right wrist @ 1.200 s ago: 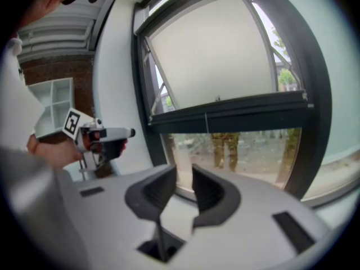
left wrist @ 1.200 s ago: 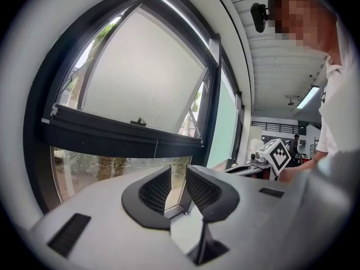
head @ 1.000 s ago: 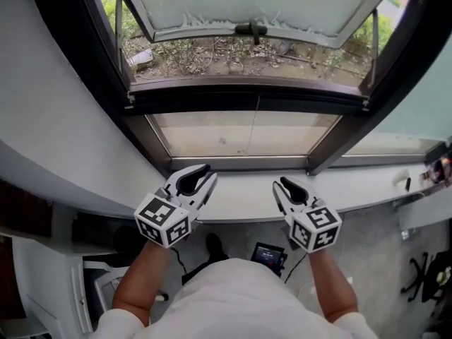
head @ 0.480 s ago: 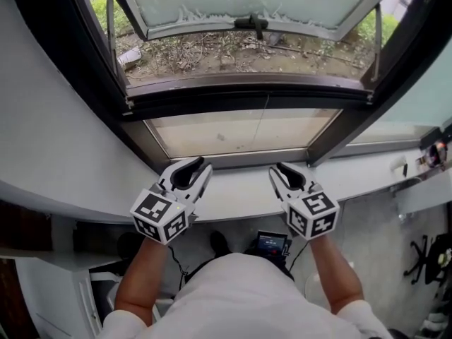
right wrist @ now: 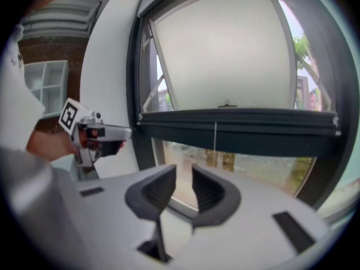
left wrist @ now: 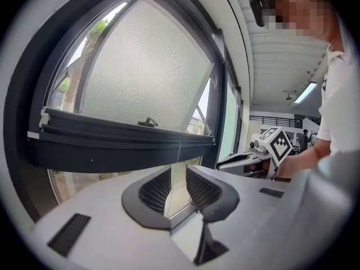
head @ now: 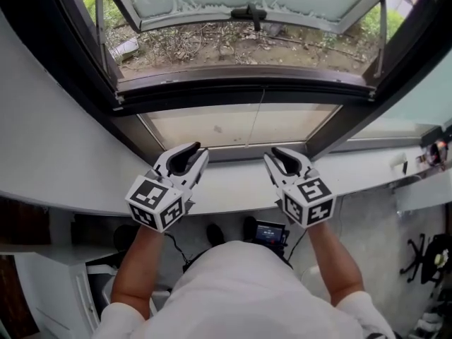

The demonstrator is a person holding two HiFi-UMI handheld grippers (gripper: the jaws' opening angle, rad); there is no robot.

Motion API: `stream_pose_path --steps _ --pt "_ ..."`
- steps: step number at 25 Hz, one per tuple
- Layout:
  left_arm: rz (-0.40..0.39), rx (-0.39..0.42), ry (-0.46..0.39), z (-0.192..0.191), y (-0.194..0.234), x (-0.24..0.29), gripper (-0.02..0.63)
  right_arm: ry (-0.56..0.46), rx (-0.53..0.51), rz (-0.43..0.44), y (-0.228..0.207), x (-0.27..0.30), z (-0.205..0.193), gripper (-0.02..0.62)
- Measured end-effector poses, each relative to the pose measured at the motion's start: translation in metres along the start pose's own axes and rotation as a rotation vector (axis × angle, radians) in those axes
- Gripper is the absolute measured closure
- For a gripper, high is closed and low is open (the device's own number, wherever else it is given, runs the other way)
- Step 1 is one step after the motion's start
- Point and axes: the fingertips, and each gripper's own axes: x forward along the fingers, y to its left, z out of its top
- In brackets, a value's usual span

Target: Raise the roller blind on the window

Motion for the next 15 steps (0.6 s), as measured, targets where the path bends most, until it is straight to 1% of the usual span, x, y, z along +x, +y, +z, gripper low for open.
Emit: stream_pose_path --steps 10,15 --pt "0.006 0.05 0.01 0.012 -0.002 0.032 0.514 -0.009 -0.069 -0.004 -0.031 0.009 0.02 0.515" --pt "0.009 0.094 0.024 0.016 -0.003 0.044 0.514 -0.003 -0.126 -0.022 -0.044 0.014 0.026 0.515"
